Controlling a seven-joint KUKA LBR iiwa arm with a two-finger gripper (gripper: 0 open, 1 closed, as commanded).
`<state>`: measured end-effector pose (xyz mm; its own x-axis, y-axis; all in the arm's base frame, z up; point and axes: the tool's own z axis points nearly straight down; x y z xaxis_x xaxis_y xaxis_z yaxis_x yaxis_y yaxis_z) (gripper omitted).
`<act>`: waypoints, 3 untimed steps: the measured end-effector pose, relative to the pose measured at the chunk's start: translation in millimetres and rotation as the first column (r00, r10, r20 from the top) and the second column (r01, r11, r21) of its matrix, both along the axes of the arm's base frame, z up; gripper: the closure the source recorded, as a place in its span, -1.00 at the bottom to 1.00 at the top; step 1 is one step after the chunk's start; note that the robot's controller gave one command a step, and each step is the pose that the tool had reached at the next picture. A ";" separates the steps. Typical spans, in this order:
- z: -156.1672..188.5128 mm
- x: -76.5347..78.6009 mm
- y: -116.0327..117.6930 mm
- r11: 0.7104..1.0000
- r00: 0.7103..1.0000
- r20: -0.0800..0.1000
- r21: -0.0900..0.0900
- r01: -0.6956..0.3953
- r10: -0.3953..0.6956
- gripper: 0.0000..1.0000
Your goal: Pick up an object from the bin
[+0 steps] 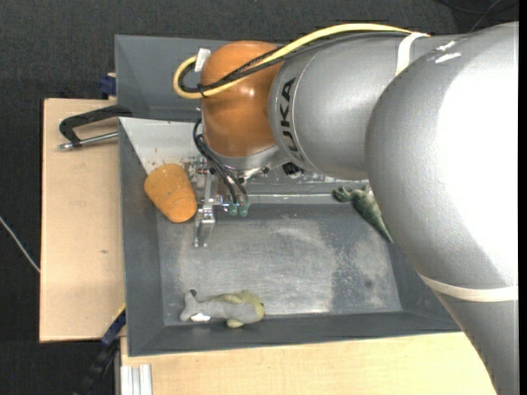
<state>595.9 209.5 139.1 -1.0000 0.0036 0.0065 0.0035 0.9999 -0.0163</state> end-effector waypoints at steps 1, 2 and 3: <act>-67.6 8.1 -12.7 0.999 0.999 0.000 -0.009 -0.046 0.046 -1.00; 3.6 8.5 15.1 0.954 0.954 0.014 0.010 -0.298 0.298 -1.00; -27.1 -0.4 22.2 0.856 0.856 0.015 0.016 -0.517 0.517 -1.00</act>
Offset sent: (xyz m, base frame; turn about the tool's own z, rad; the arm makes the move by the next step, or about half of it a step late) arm 0.0035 0.0029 -0.0691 -0.0588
